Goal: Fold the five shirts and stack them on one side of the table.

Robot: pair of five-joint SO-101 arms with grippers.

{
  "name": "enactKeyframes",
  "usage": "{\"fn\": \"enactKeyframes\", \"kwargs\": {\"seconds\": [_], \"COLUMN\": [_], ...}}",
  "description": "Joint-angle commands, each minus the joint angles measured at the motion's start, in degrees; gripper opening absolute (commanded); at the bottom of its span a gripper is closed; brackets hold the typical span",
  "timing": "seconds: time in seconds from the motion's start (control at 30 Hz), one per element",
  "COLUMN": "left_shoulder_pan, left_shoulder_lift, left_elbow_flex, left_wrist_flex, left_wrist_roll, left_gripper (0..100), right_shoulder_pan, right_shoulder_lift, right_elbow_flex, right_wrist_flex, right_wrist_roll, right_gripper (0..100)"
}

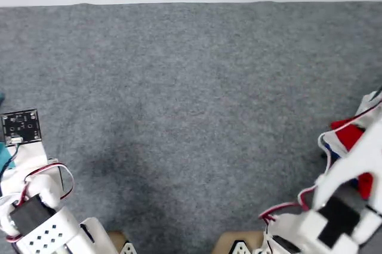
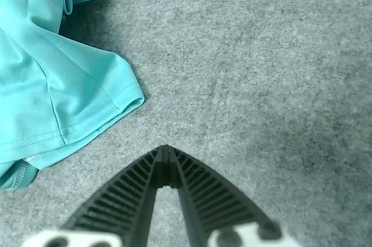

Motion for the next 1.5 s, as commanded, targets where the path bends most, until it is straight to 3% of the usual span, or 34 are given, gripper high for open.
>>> {"fn": "enactKeyframes", "kwargs": {"seconds": [0.0, 0.2, 0.37, 0.53, 0.63, 0.83, 0.97, 1.13, 1.47], "left_shoulder_pan": [0.2, 0.6, 0.5, -0.8, -3.3, -9.1, -9.8, -10.9, -14.3], "left_shoulder_lift": [-0.8, -0.2, 9.9, 32.4, 46.2, 73.3, 87.6, 100.2, 112.4], "left_elbow_flex": [-1.9, -9.8, -18.9, -37.3, -49.4, -68.5, -78.5, -90.2, -111.1], "left_wrist_flex": [-0.6, -0.8, -0.7, 3.4, 7.3, 6.9, 7.6, 9.1, 11.7], "left_wrist_roll": [-0.6, -15.8, -15.6, -8.4, -9.0, -9.1, -9.1, -9.1, -9.1], "left_gripper": [0, 0, 0, 0, 0, 1, 12, 22, 24], "right_shoulder_pan": [-3.4, -6.6, -7.5, -7.2, -7.2, -7.2, -7.2, -7.2, -7.2], "right_shoulder_lift": [-9.2, -22.6, -29.9, -32.5, -32.6, -34.6, -35.1, -35.1, -35.1], "right_elbow_flex": [8.0, 24.4, 32.2, 35.9, 36.2, 36.3, 36.3, 36.3, 36.3], "right_wrist_flex": [2.2, 2.1, 1.9, 2.1, 2.3, 2.3, 2.3, 2.3, 2.3], "right_wrist_roll": [-0.1, 0.0, 0.0, 0.0, 0.0, 0.0, 0.0, 0.0, 0.0], "right_gripper": [0.9, 0.9, 0.9, 0.9, 0.9, 0.9, 0.9, 0.9, 0.9]}}
